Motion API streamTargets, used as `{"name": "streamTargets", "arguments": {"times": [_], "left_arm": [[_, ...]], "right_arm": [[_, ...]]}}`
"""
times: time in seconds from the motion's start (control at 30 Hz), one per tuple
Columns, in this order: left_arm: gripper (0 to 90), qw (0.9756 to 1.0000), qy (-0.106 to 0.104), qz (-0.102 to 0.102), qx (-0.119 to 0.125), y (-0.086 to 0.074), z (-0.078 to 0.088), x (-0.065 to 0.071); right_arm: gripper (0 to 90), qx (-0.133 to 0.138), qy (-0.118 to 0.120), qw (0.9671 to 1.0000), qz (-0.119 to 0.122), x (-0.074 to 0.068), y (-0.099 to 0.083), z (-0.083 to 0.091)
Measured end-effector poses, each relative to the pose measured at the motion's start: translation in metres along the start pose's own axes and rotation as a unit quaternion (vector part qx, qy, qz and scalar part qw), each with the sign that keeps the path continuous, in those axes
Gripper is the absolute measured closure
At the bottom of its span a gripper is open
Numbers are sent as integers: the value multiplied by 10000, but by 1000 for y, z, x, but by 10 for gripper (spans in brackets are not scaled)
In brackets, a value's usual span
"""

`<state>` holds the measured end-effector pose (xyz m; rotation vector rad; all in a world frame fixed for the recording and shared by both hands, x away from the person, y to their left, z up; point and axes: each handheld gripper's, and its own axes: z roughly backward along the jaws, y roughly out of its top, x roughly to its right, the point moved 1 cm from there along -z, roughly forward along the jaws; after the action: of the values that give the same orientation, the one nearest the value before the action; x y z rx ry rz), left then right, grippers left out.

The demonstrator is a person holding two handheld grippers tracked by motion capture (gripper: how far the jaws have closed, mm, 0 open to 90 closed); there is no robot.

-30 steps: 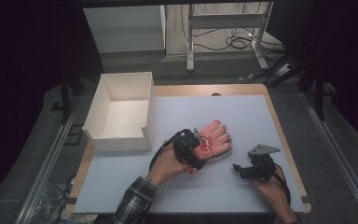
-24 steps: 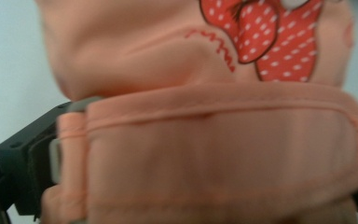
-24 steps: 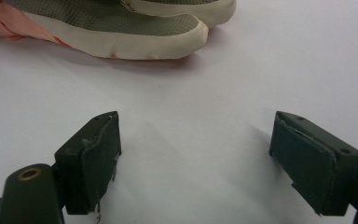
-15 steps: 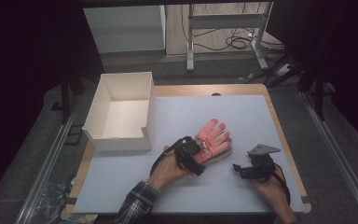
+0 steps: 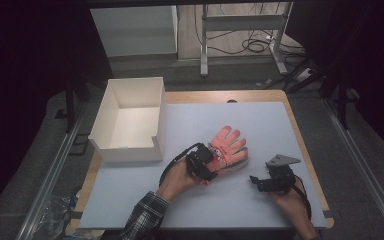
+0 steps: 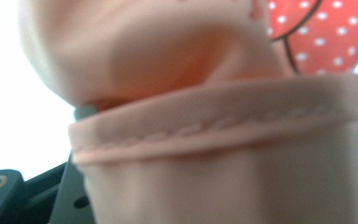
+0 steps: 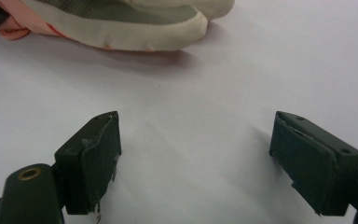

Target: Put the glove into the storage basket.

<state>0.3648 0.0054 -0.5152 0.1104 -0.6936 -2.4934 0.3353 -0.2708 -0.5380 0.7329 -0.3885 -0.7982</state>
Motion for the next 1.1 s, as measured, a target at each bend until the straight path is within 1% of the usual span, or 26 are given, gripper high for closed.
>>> {"name": "streamTargets", "arguments": {"times": [0.07,0.13,0.27,0.4,0.57,0.63,0.67,0.8,0.9,0.93,1.0,1.07,1.1], "left_arm": [[459,10000,-31,44,-5,1,2,-2],[459,9999,101,88,47,4,6,-3],[458,9998,127,129,77,6,11,-5],[456,9997,186,147,114,10,19,-8],[455,9992,204,304,162,15,28,-14],[454,9987,240,405,171,18,34,-20],[453,9987,240,405,171,18,34,-20],[448,9977,383,528,203,23,42,-27],[447,9961,503,686,243,27,48,-34],[446,9961,503,686,243,27,48,-34],[446,9955,581,704,266,30,51,-39],[445,9952,598,729,273,31,52,-41],[445,9945,641,784,280,33,54,-45]], "right_arm": [[167,-2,3,10000,1,0,0,0],[167,1,3,10000,-2,0,0,0],[167,2,2,10000,0,0,0,0],[167,2,2,10000,-2,0,0,0],[167,4,-8,10000,6,0,0,0],[167,6,-9,10000,7,0,0,0],[167,6,-9,10000,7,0,0,0],[167,7,-11,10000,8,0,0,0],[167,7,-12,10000,9,0,0,0],[167,7,-12,10000,9,0,0,0],[167,10,-10,10000,13,0,0,0],[167,8,-10,10000,11,0,0,0],[167,9,-10,10000,11,0,0,0]]}}
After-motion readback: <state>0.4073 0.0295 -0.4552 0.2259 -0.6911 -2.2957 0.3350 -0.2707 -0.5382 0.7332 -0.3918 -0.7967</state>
